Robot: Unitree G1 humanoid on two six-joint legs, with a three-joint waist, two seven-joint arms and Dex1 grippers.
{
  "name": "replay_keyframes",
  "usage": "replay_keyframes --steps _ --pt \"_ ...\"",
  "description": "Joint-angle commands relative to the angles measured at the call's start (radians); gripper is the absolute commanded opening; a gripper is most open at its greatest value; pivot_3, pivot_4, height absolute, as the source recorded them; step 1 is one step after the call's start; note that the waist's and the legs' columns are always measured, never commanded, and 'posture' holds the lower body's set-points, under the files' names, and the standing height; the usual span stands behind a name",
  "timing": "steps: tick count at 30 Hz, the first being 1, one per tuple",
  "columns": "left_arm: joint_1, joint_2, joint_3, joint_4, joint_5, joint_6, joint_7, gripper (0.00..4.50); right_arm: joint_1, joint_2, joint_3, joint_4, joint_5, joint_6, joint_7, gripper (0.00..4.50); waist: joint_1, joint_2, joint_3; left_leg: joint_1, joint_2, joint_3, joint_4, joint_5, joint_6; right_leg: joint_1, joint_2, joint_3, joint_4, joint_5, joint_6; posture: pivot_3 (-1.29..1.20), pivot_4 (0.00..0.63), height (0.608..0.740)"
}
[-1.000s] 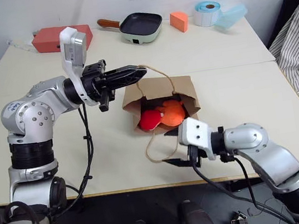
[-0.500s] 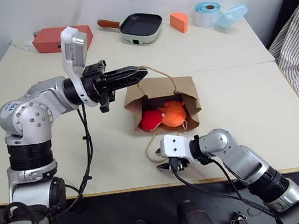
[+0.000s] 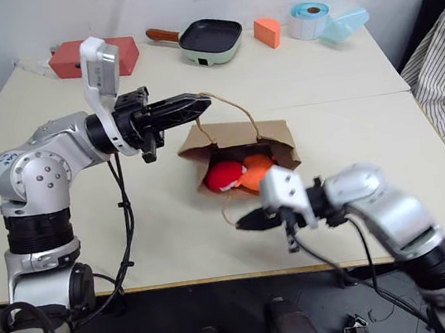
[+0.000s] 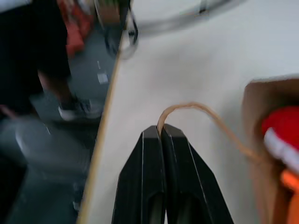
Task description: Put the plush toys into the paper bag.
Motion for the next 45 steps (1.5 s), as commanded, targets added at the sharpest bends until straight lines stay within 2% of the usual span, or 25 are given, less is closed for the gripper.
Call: replay_keyframes --steps 1,4,8,11,15,19,24,25,27,30,33,36,40,42,45 --pt "-0.054 -0.004 0.051 0.015 -0.023 -0.033 0.011 0.00 -0.128 -0.027 -0.144 -0.031 0.228 0.135 -0.036 0.06 0.002 0.000 0.000 0.000 0.000 -0.001 0.000 0.000 0.000 0.000 0.000 -0.001 -0.001 0.000 0.000 0.00 0.150 0.740" --pt "-0.062 -0.020 0.060 0.032 -0.020 -0.048 0.017 0.00 -0.204 -0.049 -0.142 0.024 0.174 0.117 -0.049 0.06 0.004 0.000 0.000 0.000 0.000 -0.002 -0.001 0.000 0.000 0.001 0.000 -0.001 -0.001 0.000 0.000 0.00 0.150 0.740" --pt "-0.009 -0.038 0.020 -0.001 0.007 -0.074 0.008 0.00 -0.190 -0.058 -0.066 0.101 -0.019 -0.030 -0.056 0.06 0.017 0.000 0.000 -0.002 0.000 -0.002 -0.001 0.000 0.000 0.001 0.000 -0.001 0.000 0.000 0.000 0.00 0.150 0.740" --pt "0.011 -0.044 0.009 -0.019 0.005 -0.077 0.010 0.00 -0.193 -0.027 -0.043 0.126 -0.090 -0.093 -0.093 0.06 0.020 0.000 0.000 -0.002 0.000 -0.001 -0.001 0.000 0.000 0.000 0.000 -0.001 0.000 0.000 0.000 0.00 0.150 0.740" --pt "0.028 -0.042 0.006 -0.039 -0.007 -0.078 0.009 0.00 -0.154 -0.028 -0.033 0.097 -0.089 -0.115 -0.055 0.06 0.023 0.000 0.000 -0.003 0.000 -0.001 -0.002 0.000 0.000 -0.001 0.000 -0.001 0.000 0.000 0.000 0.00 0.150 0.740" --pt "-0.021 -0.061 0.034 0.010 -0.024 -0.083 0.019 0.00 -0.167 -0.003 -0.092 0.093 -0.046 -0.099 -0.100 0.06 0.022 0.000 0.000 -0.002 0.000 -0.001 -0.001 0.000 0.000 0.000 0.000 -0.001 0.000 0.000 0.000 0.00 0.150 0.740" --pt "-0.029 -0.070 -0.002 0.026 0.009 -0.108 -0.001 0.00 -0.124 -0.078 -0.152 0.094 -0.017 -0.086 -0.052 0.06 0.025 0.000 0.000 -0.002 0.000 -0.001 -0.002 0.000 0.000 0.000 0.000 -0.001 0.000 0.000 0.000 0.00 0.150 0.740" --pt "-0.024 -0.068 -0.007 0.024 0.013 -0.111 -0.004 0.00 -0.110 -0.091 -0.152 0.090 -0.013 -0.080 -0.043 0.23 0.025 0.000 0.000 -0.003 0.000 -0.001 -0.002 0.000 0.000 0.000 0.000 -0.002 -0.001 0.000 0.000 0.00 0.150 0.740" --pt "-0.012 -0.066 0.004 0.015 0.001 -0.099 0.005 0.41 -0.079 -0.127 -0.145 0.075 -0.016 -0.069 -0.019 0.58 0.024 0.000 0.000 -0.002 0.000 -0.002 -0.002 0.000 0.001 0.000 0.000 -0.001 -0.001 0.000 0.000 0.00 0.150 0.740" --pt "0.003 -0.045 0.033 -0.017 -0.031 -0.069 0.010 1.17 -0.064 -0.141 -0.185 0.058 0.006 -0.054 -0.037 1.54 0.019 0.000 0.000 -0.002 0.000 -0.001 -0.002 0.000 0.000 0.000 0.000 -0.001 0.000 0.000 0.000 0.00 0.150 0.740" --pt "0.016 -0.004 0.088 -0.065 -0.094 -0.010 0.018 2.14 -0.044 -0.163 -0.270 0.025 0.077 0.006 -0.070 2.59 0.018 0.000 0.000 -0.002 0.000 -0.001 -0.002 0.000 0.000 0.000 0.000 -0.001 0.001 0.000 0.000 0.00 0.150 0.740" --pt "0.064 0.074 0.162 -0.141 -0.194 0.080 0.021 3.09 0.012 -0.193 -0.419 -0.025 0.222 0.120 -0.132 2.59 0.021 0.000 0.000 -0.002 0.001 -0.001 -0.003 0.000 0.000 0.000 0.000 -0.001 0.000 0.000 0.000 0.00 0.150 0.740" --pt "0.194 0.195 0.245 -0.264 -0.298 0.177 0.037 4.40 0.161 -0.214 -0.622 -0.108 0.384 0.230 -0.224 2.59 0.025 0.000 0.000 -0.002 0.001 -0.002 -0.004 0.000 0.000 0.001 0.000 -0.001 -0.001 0.000 0.000 0.00 0.150 0.740" --pt "0.272 0.230 0.273 -0.324 -0.332 0.199 0.057 4.46 0.236 -0.201 -0.713 -0.135 0.487 0.275 -0.295 2.59 0.026 0.000 0.000 -0.002 0.001 -0.003 -0.003 0.000 0.000 0.001 0.000 -0.002 -0.002 0.000 0.000 0.00 0.150 0.740" --pt "0.428 0.266 0.241 -0.445 -0.279 0.143 0.047 4.50 0.379 -0.162 -0.774 -0.207 0.571 0.291 -0.377 2.00 0.025 0.000 0.000 0.000 0.000 -0.003 -0.003 -0.001 0.001 0.004 -0.001 -0.002 -0.002 0.000 0.000 0.00 0.150 0.740"
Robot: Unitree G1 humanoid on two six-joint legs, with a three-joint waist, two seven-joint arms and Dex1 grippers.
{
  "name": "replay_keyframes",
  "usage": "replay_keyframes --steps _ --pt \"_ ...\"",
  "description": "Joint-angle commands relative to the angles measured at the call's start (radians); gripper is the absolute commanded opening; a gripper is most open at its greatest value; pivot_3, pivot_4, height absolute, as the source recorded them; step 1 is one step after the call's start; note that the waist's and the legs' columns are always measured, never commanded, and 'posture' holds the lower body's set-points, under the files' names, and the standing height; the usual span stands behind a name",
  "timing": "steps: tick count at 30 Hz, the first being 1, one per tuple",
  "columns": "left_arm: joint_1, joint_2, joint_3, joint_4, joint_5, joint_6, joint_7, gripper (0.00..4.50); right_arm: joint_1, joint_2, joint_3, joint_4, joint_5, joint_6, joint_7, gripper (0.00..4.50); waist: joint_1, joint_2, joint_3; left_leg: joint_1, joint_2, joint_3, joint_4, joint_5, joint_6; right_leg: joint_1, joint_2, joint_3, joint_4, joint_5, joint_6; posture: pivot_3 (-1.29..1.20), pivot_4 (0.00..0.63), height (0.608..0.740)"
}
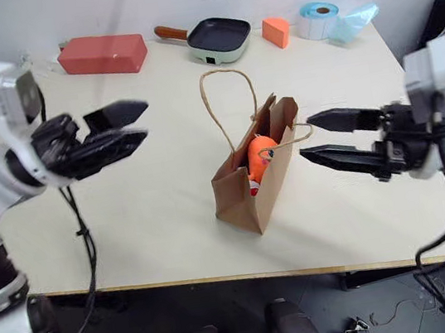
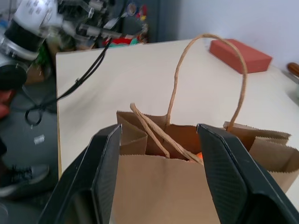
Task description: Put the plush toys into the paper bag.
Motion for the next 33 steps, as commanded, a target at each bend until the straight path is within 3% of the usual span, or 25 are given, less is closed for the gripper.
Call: replay_keyframes --steps 1,5,6,10,12,16,22,33 --pt "0.117 0.013 -0.036 -0.137 0.048 -0.075 0.003 4.50 0.132 0.041 -0.050 -0.113 0.057 -0.002 -0.070 1.62 0.000 0.000 0.000 0.001 0.000 0.000 0.000 0.000 0.000 0.001 0.000 0.000 0.000 0.000 0.000 0.00 0.150 0.740" --pt "0.195 -0.055 -0.167 -0.142 0.152 -0.200 -0.005 4.50 0.239 0.118 0.219 -0.173 -0.184 -0.104 -0.137 0.22 -0.003 0.000 0.000 0.015 0.000 -0.001 -0.005 -0.001 0.001 0.016 0.000 -0.001 -0.009 0.000 0.000 0.00 0.150 0.740" --pt "0.209 -0.059 -0.207 -0.134 0.201 -0.252 -0.025 4.50 0.242 0.128 0.298 -0.163 -0.266 -0.148 -0.145 0.04 -0.006 0.000 0.000 0.016 -0.001 -0.001 -0.005 -0.001 0.001 0.018 0.000 0.000 -0.010 0.000 0.000 0.00 0.150 0.740" --pt "0.200 -0.113 -0.295 -0.066 0.285 -0.366 -0.056 4.50 0.143 0.207 0.593 -0.058 -0.533 -0.263 -0.208 0.04 -0.008 -0.001 0.000 0.016 -0.002 0.000 -0.005 -0.001 0.001 0.017 0.000 0.001 -0.009 0.000 0.000 0.00 0.150 0.740" --pt "0.193 -0.126 -0.326 -0.045 0.315 -0.404 -0.073 4.50 0.090 0.245 0.678 -0.008 -0.615 -0.306 -0.220 0.04 -0.006 0.000 0.000 0.016 -0.002 0.000 -0.005 -0.001 0.001 0.016 0.000 0.001 -0.009 0.000 0.000 0.00 0.150 0.740" --pt "0.182 -0.155 -0.377 -0.003 0.380 -0.466 -0.075 4.50 0.025 0.310 0.770 0.051 -0.700 -0.334 -0.241 0.04 0.000 0.000 0.000 0.015 -0.002 0.000 -0.006 -0.001 0.001 0.014 0.001 0.001 -0.010 0.000 0.000 0.00 0.150 0.740" --pt "0.162 -0.232 -0.468 0.074 0.503 -0.565 -0.056 4.50 -0.003 0.368 0.810 0.100 -0.765 -0.356 -0.243 0.04 0.000 0.000 0.000 0.014 -0.001 0.000 -0.005 -0.001 0.002 0.014 0.000 0.000 -0.011 0.000 0.000 0.00 0.150 0.740" --pt "0.133 -0.358 -0.491 0.166 0.614 -0.608 0.072 4.50 -0.058 0.439 0.862 0.205 -0.850 -0.402 -0.229 0.04 0.000 0.000 0.000 0.014 -0.001 0.000 -0.005 -0.001 0.002 0.014 0.000 0.000 -0.010 0.000 0.000 0.00 0.150 0.740"
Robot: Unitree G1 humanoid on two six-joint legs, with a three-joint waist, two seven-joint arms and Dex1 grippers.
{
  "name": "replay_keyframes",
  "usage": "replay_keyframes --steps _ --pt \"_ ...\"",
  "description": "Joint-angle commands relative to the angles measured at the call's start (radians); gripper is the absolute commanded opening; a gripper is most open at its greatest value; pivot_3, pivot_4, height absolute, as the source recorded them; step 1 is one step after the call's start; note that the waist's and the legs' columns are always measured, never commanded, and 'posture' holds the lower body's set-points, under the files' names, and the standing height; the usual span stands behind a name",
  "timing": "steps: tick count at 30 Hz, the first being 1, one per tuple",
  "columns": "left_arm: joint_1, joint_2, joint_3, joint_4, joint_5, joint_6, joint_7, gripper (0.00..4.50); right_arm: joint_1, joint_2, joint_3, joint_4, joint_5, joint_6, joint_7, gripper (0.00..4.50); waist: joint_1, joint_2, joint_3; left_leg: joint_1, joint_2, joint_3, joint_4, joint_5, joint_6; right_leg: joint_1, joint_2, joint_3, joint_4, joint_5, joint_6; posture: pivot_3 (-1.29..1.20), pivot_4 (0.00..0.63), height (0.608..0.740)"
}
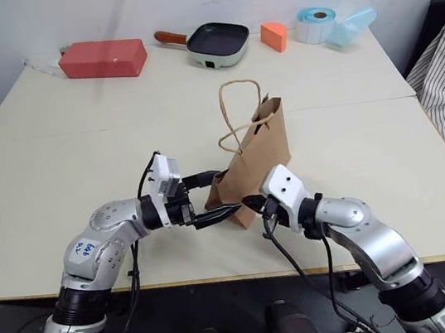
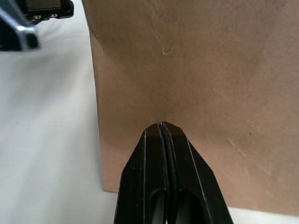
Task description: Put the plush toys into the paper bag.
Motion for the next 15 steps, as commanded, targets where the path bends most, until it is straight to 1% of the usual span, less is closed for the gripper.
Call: replay_keyframes --steps 1,3,6,12,15 --pt "-0.040 -0.044 -0.003 0.047 0.050 -0.025 0.068 4.50 -0.015 0.018 0.002 -0.001 -0.015 -0.030 0.009 0.04 0.002 0.000 0.000 0.000 0.000 0.000 0.000 0.000 0.000 0.000 0.000 0.000 0.000 0.000 0.000 0.00 0.150 0.740" --pt "-0.049 -0.062 -0.004 0.070 0.063 -0.027 0.082 4.50 -0.015 0.020 0.000 -0.002 -0.019 -0.031 0.012 0.04 0.002 0.000 0.000 -0.001 0.000 0.000 0.000 0.000 0.000 0.000 0.000 0.000 0.000 0.000 0.000 0.00 0.150 0.740" --pt "-0.066 -0.077 -0.005 0.095 0.075 -0.036 0.080 3.89 -0.004 0.011 -0.010 -0.014 -0.022 -0.035 0.022 0.00 0.001 0.000 0.000 -0.001 0.000 0.000 0.000 0.000 0.000 0.000 0.000 0.000 0.001 0.000 0.000 0.00 0.150 0.740" --pt "-0.097 -0.081 0.004 0.151 0.078 -0.046 0.052 2.00 0.022 -0.014 -0.040 -0.036 -0.017 -0.042 0.039 0.00 0.001 0.000 0.000 0.000 0.000 0.000 0.000 0.000 0.000 0.000 0.000 0.000 0.000 0.000 0.000 0.00 0.150 0.740" --pt "-0.113 -0.084 0.015 0.182 0.069 -0.055 0.031 1.07 0.050 -0.026 -0.085 -0.071 0.015 -0.036 0.045 0.00 0.002 0.000 0.000 0.000 0.000 0.000 0.000 0.000 0.000 0.000 0.000 -0.001 0.000 0.000 0.000 0.00 0.150 0.740"
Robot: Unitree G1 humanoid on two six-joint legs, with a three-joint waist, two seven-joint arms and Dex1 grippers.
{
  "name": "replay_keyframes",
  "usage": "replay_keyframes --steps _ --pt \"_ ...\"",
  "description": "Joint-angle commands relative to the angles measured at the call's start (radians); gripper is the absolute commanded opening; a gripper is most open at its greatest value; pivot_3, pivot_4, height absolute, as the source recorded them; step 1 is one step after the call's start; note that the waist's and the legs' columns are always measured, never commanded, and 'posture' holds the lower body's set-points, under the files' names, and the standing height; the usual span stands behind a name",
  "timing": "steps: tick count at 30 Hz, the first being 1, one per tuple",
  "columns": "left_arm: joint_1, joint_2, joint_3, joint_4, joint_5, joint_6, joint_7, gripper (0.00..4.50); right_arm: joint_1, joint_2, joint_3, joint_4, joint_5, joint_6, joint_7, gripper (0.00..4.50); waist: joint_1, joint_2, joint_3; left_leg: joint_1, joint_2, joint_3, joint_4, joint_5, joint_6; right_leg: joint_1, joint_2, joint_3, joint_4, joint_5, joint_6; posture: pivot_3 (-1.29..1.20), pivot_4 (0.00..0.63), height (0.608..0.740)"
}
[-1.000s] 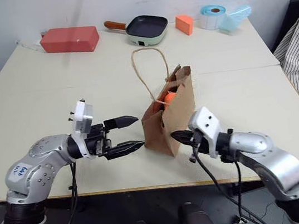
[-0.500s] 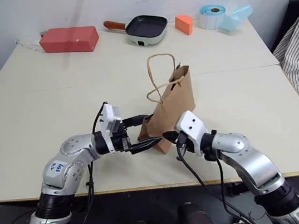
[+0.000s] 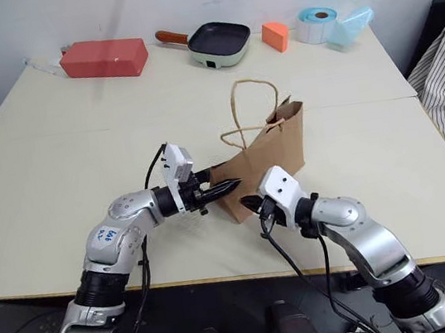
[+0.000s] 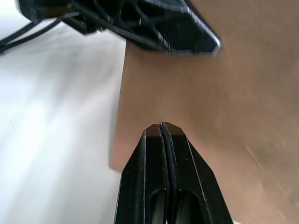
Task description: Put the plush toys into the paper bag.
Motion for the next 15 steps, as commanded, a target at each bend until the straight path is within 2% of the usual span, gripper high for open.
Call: replay_keyframes --steps 1,3,4,7,11,13,15 --pt "-0.035 -0.001 0.024 0.030 -0.024 -0.022 -0.050 0.75 0.037 -0.022 -0.094 -0.116 0.064 0.002 0.017 0.00 0.001 0.000 0.000 0.000 0.000 0.000 0.000 0.000 0.000 0.000 0.000 0.000 0.000 0.000 0.000 0.00 0.150 0.740" --pt "-0.053 0.010 0.042 0.058 -0.053 -0.022 -0.108 0.09 0.078 -0.046 -0.155 -0.189 0.117 0.022 0.033 0.00 0.001 0.000 0.000 0.000 0.000 0.000 0.000 0.000 0.000 0.000 0.000 0.000 0.000 0.000 0.000 0.00 0.150 0.740" --pt "-0.061 0.016 0.047 0.068 -0.062 -0.023 -0.132 0.04 0.095 -0.058 -0.179 -0.216 0.135 0.026 0.040 0.00 -0.001 0.000 0.000 0.000 0.000 0.000 0.000 0.000 0.000 0.000 0.000 0.000 0.000 0.000 0.000 0.00 0.150 0.740" --pt "-0.148 0.117 0.038 0.147 -0.100 -0.031 -0.396 0.04 0.275 -0.166 -0.473 -0.405 0.395 0.103 0.138 0.00 0.007 0.001 0.001 -0.001 0.000 -0.001 -0.001 0.000 0.000 0.000 0.000 -0.001 -0.001 0.000 0.000 0.00 0.150 0.740" --pt "-0.272 0.187 -0.031 0.317 -0.039 -0.150 -0.649 0.00 0.515 -0.313 -0.960 -0.478 0.811 0.220 0.235 1.32 0.019 0.001 0.000 0.000 0.000 -0.002 -0.002 0.000 0.000 0.002 0.001 -0.002 -0.001 0.000 0.000 0.00 0.150 0.740" --pt "-0.314 0.183 -0.052 0.409 0.002 -0.238 -0.720 0.00 0.601 -0.350 -1.130 -0.460 0.906 0.253 0.256 1.89 0.020 0.000 0.000 0.002 -0.001 -0.001 -0.003 0.000 0.000 0.006 0.001 -0.001 -0.005 0.000 0.000 0.00 0.150 0.740" --pt "-0.337 0.168 -0.063 0.486 0.036 -0.322 -0.761 0.00 0.658 -0.360 -1.229 -0.441 0.941 0.268 0.264 2.47 0.025 0.000 0.000 0.008 -0.001 -0.002 -0.005 -0.001 0.002 0.012 0.002 -0.001 -0.010 0.000 0.000 0.00 0.150 0.740"
